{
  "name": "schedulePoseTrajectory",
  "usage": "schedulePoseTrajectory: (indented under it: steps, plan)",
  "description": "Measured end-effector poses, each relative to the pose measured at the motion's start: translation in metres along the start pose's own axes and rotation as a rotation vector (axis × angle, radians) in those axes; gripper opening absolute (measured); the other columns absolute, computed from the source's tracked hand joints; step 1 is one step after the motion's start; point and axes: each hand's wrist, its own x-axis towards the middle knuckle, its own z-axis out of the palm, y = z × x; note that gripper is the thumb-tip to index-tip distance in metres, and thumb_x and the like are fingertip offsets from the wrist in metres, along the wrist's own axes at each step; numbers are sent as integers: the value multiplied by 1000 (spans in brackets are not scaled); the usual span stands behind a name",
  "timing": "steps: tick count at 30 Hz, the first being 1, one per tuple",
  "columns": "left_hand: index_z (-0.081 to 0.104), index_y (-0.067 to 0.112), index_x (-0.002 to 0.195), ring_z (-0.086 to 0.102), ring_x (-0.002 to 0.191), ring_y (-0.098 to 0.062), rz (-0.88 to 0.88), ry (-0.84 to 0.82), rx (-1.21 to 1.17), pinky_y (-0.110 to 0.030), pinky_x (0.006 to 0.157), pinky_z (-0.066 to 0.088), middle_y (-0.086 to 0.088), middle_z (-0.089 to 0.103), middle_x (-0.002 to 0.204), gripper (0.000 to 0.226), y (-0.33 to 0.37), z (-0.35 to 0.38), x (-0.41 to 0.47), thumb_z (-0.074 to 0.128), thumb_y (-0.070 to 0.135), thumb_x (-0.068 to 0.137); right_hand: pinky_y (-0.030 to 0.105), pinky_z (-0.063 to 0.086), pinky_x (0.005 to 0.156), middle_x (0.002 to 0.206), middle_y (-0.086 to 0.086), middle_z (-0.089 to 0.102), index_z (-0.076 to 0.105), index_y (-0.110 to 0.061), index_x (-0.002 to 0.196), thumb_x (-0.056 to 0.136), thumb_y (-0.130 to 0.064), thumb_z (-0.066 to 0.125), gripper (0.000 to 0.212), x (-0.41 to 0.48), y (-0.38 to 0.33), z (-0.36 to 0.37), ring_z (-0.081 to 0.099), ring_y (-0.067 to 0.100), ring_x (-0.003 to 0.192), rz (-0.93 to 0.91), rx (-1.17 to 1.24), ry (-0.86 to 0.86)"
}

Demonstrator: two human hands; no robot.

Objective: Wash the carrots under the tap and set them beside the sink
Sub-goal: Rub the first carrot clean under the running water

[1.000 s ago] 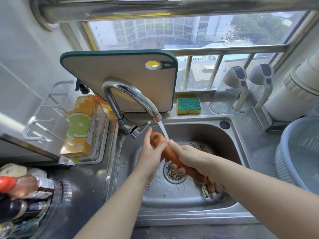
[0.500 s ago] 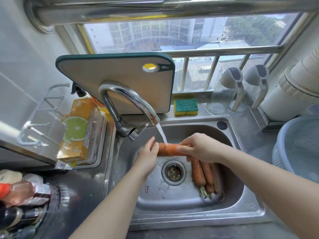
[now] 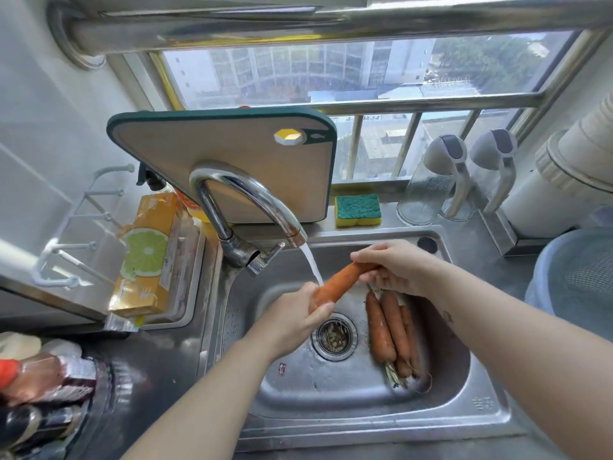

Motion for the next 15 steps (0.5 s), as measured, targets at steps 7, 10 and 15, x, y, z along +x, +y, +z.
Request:
schedulePoseTrajectory:
  steps: [7, 10, 15]
  plan:
    - [55, 19, 69, 63, 62, -26, -285, 29, -268, -41, 64, 54, -3, 66, 65, 61, 16, 15, -5, 24, 68, 87, 32, 55, 83, 91, 3, 70, 61, -14, 88, 92, -22, 59, 10, 16, 57, 60, 65, 14, 76, -189, 306, 290]
    - [61, 17, 79, 63, 56, -22, -476, -87, -316, -27, 54, 50, -7, 68, 67, 64, 20, 11, -11, 19, 63, 93, 44, 52, 93, 89, 11, 66, 56, -8, 100, 90, -9, 60, 11, 14, 76, 78, 64, 23, 86, -156, 350, 177]
    - [49, 20, 66, 63, 77, -30, -391, -75, -34, -33, 67, 49, -10, 68, 83, 60, 26, 9, -26, 12, 56, 96, 29, 48, 59, 64, 5, 56, 50, -6, 97, 96, -16, 48, 9, 21, 77, 100, 58, 14, 54, -104, 348, 294]
